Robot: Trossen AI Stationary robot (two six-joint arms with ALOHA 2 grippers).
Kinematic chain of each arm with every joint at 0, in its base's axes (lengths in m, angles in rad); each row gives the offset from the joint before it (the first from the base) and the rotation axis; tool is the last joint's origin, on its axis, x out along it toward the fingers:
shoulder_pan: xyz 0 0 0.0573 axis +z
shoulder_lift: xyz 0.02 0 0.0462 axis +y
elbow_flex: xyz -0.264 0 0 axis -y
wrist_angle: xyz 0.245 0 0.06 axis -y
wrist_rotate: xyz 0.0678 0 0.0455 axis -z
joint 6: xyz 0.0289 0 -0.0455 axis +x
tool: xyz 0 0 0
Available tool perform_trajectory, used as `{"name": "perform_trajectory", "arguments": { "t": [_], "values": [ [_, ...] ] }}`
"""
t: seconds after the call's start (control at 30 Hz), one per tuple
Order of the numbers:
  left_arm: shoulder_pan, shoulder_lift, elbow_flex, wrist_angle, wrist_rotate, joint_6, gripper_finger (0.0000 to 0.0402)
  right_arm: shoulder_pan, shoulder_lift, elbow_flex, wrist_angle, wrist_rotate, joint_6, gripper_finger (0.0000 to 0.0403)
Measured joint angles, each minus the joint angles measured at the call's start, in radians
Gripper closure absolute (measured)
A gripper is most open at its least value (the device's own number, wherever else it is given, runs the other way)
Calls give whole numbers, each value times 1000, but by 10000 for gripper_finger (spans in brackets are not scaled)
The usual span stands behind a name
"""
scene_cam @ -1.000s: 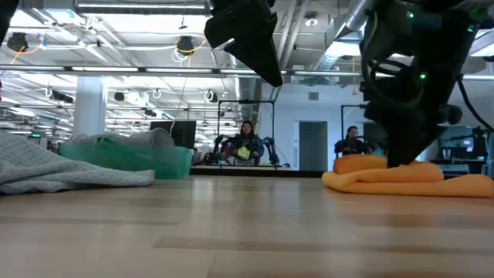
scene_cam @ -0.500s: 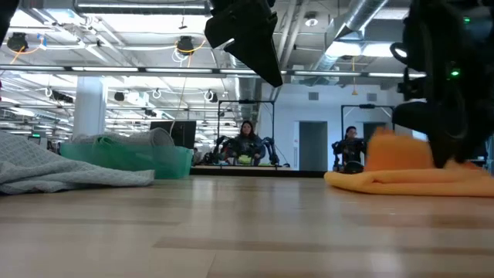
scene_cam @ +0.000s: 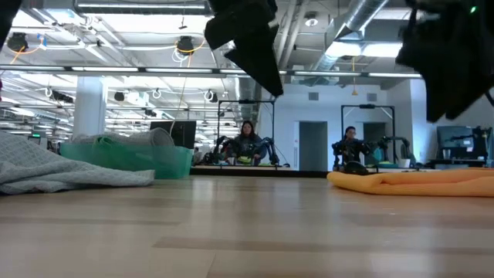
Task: Fold microfiber towels
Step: Put the folded orange towel into the bin
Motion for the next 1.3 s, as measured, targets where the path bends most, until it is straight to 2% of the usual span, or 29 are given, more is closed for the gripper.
{"name": "perform_trajectory", "arguments": {
  "t": [0.27, 0.43, 0.57, 0.7, 0.87, 1.13, 1.3],
  "values": [
    [81, 5, -156, 447, 215, 223, 253, 137, 0, 106, -60, 91, -1, 182],
    [100, 60, -203, 689, 247, 310, 253, 180, -1, 116, -76, 101, -1, 182],
    [103, 141, -192, 759, 241, 406, 253, 184, -2, 116, -88, 100, -1, 182],
    [107, 209, -140, 838, 218, 424, 253, 184, -2, 116, -88, 99, -1, 182],
    [125, 253, -108, 798, 208, 410, 253, 183, -2, 116, -89, 97, -1, 182],
    [174, 248, -107, 815, 268, 314, 253, 182, -2, 116, -98, 97, -1, 182],
    [202, 248, -113, 814, 412, 261, 253, 182, -2, 116, -96, 97, -1, 182]
  ]
}}
